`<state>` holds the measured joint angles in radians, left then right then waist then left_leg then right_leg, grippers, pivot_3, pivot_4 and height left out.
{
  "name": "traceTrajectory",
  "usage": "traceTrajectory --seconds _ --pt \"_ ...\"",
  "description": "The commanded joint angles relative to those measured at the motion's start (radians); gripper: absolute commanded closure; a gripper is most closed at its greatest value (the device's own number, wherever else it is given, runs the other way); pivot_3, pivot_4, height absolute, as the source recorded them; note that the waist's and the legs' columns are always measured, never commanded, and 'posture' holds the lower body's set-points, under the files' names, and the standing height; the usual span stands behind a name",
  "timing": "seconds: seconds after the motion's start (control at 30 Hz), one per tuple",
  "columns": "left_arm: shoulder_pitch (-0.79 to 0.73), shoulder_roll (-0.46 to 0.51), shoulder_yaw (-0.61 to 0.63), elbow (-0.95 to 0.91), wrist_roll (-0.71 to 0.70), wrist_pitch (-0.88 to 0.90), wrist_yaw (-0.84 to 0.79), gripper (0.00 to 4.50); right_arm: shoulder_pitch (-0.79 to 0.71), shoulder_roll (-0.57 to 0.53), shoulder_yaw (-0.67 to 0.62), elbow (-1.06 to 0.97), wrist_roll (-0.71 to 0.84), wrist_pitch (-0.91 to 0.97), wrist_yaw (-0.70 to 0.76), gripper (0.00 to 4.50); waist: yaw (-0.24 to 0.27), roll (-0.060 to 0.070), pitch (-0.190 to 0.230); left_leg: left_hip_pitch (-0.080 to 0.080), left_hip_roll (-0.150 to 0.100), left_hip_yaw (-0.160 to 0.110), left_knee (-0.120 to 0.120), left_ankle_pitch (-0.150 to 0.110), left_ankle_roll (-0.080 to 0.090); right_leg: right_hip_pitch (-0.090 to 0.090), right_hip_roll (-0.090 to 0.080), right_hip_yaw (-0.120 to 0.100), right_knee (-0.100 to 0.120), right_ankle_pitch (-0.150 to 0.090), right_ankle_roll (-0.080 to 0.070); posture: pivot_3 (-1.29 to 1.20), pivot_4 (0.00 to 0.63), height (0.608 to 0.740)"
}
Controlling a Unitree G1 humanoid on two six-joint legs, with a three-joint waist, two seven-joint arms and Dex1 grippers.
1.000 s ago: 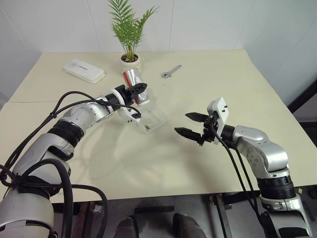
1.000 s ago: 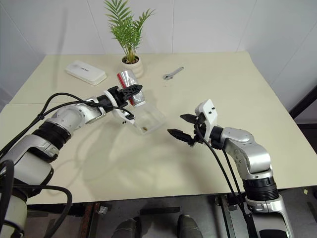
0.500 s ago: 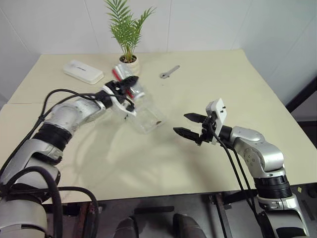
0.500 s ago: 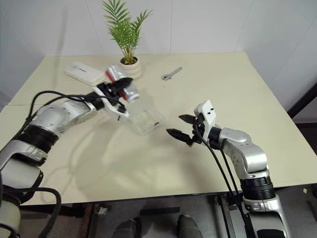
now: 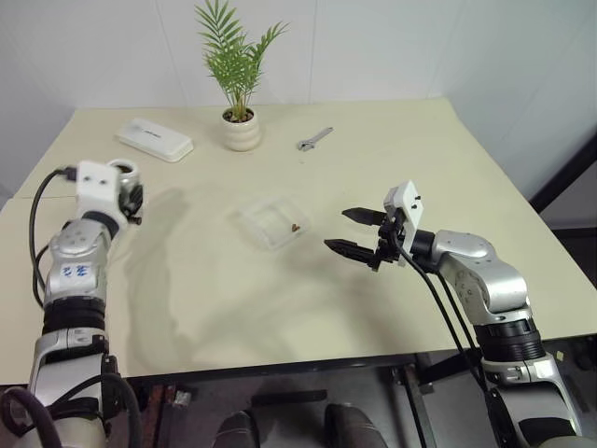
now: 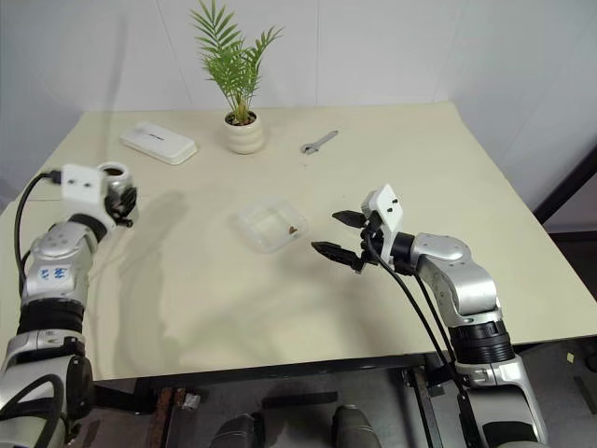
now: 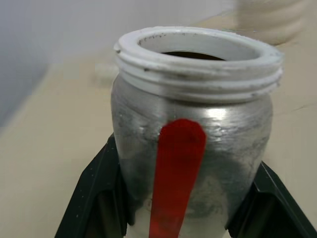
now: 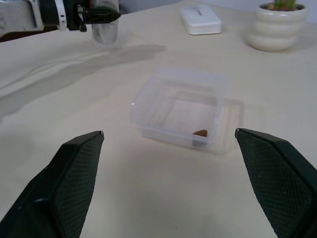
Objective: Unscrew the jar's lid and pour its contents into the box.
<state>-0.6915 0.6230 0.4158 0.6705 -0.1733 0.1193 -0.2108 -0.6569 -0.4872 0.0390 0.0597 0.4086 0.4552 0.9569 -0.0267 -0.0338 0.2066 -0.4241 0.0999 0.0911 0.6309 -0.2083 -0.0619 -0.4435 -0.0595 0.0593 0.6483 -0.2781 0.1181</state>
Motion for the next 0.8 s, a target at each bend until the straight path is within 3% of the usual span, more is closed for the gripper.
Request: traceTrajectory --seconds 0.03,0.37,0.4,0.6,0.8 --pt "0.038 0.002 0.077 -0.069 -0.066 -0.022 0.024 2.58 -0.033 -0.013 -0.002 0.015 -0.009 -0.045 0.034 0.02 -0.002 -0.001 -0.001 0.0 0.0 0.0 0.0 0.0 0.0 0.0 0.0 0.0 0.0 0.0 0.0 0.0 0.15 0.74" --pt "0.168 -0.022 0.176 -0.086 -0.168 -0.094 -0.001 2.58 -0.041 0.006 0.01 0.029 -0.024 -0.063 0.051 0.02 -0.005 -0.003 -0.002 0.001 0.0 0.0 -0.002 0.0 -0.001 0.0 0.0 0.0 -0.002 0.001 -0.001 0.0 0.15 0.74" --pt "0.175 -0.026 0.185 -0.085 -0.183 -0.094 -0.009 1.84 -0.042 0.007 0.011 0.03 -0.025 -0.065 0.051 0.0 -0.005 -0.003 -0.002 0.001 0.0 0.001 -0.002 0.0 -0.001 0.0 0.0 0.0 -0.002 0.001 -0.001 0.0 0.15 0.74" --pt "0.225 -0.01 0.181 -0.102 -0.169 -0.103 0.008 0.05 -0.045 0.008 0.006 0.032 -0.018 -0.069 0.06 0.0 -0.004 -0.005 -0.003 0.0 0.001 0.001 -0.002 0.0 -0.001 0.0 0.0 0.0 -0.004 0.001 -0.001 0.0 0.15 0.74" --pt "0.35 -0.017 0.206 -0.254 -0.214 -0.023 -0.009 0.02 -0.012 0.023 -0.031 -0.023 0.039 -0.157 0.121 0.0 -0.009 -0.006 -0.003 0.001 0.001 0.001 -0.003 0.0 -0.001 0.0 0.0 0.0 -0.004 0.001 -0.002 0.0 0.15 0.74"
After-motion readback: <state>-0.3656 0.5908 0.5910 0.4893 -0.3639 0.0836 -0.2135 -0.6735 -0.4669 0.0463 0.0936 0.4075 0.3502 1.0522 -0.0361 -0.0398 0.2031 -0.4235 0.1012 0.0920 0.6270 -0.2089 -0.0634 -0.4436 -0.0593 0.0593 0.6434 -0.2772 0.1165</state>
